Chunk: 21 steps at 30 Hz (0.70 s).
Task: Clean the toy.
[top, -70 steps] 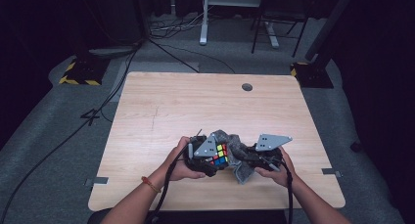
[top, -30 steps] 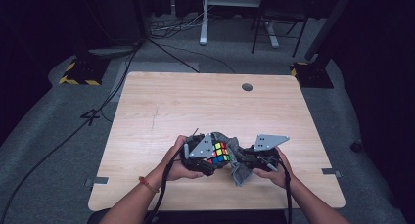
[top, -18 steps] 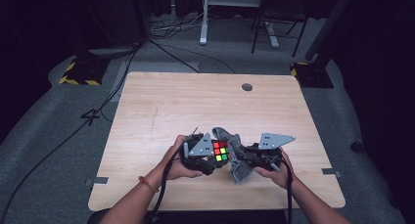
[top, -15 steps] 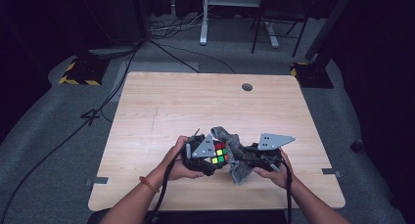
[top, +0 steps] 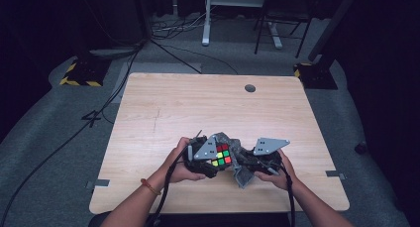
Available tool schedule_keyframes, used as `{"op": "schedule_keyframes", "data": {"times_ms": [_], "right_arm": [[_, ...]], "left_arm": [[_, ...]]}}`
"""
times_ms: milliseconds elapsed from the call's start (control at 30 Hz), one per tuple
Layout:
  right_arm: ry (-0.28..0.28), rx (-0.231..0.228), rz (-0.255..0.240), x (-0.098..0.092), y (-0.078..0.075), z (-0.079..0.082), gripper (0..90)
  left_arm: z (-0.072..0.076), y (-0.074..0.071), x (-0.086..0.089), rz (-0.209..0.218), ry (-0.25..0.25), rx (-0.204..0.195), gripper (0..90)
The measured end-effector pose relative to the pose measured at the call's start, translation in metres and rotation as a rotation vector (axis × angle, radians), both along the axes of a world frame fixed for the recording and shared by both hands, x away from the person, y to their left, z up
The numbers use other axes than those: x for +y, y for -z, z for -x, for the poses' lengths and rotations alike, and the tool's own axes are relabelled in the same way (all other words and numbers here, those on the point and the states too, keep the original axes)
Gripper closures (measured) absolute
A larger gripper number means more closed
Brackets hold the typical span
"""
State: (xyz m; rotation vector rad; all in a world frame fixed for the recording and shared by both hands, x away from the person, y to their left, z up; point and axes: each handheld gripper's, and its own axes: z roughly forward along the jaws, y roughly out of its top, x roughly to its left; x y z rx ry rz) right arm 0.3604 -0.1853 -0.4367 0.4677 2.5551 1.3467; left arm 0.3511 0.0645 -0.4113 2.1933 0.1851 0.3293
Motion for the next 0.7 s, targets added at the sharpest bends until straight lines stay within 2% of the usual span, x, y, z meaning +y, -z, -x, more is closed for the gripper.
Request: {"op": "schedule_keyframes", "data": {"times_ms": [100, 133, 200, 267, 300, 367, 467, 533, 567, 600, 700], "right_arm": [[-0.005, 0.031, 0.030, 0.000, 0.007, -0.004, 75.5], [-0.010, 0.036, 0.020, 0.000, 0.007, -0.004, 75.5], [-0.012, 0.021, 0.009, 0.000, 0.004, -0.002, 75.5], [-0.006, 0.003, -0.008, -0.001, -0.001, 0.000, 75.5], [-0.004, -0.005, -0.014, -0.002, -0.003, 0.001, 75.5], [-0.007, -0.020, -0.059, -0.004, -0.011, 0.004, 75.5], [-0.012, -0.048, -0.085, -0.003, -0.019, 0.008, 75.5], [-0.010, -0.075, -0.062, 0.000, -0.021, 0.011, 75.5], [-0.006, -0.081, -0.049, 0.000, -0.020, 0.010, 75.5], [-0.005, -0.074, -0.049, 0.000, -0.019, 0.009, 75.5], [0.024, -0.045, -0.003, -0.001, -0.012, 0.001, 75.5]], "left_arm": [[-0.002, -0.004, 0.005, 0.043, -0.002, 0.011, 33.4], [-0.003, -0.004, 0.006, 0.043, 0.001, 0.009, 33.4], [-0.003, -0.003, 0.006, 0.043, 0.000, 0.014, 33.4], [-0.003, -0.002, 0.006, 0.037, 0.002, 0.013, 33.4], [-0.003, -0.001, 0.005, 0.026, 0.004, 0.014, 33.4], [-0.003, 0.002, 0.001, -0.005, 0.004, 0.011, 33.4], [-0.001, 0.006, -0.006, -0.025, 0.022, 0.018, 33.4], [0.002, 0.006, -0.008, -0.037, 0.014, 0.010, 33.4], [0.001, 0.006, -0.007, -0.028, 0.024, 0.019, 33.4], [0.002, 0.005, -0.006, -0.012, 0.036, 0.027, 33.4], [0.005, -0.002, -0.005, 0.012, 0.048, 0.017, 33.5]]}}
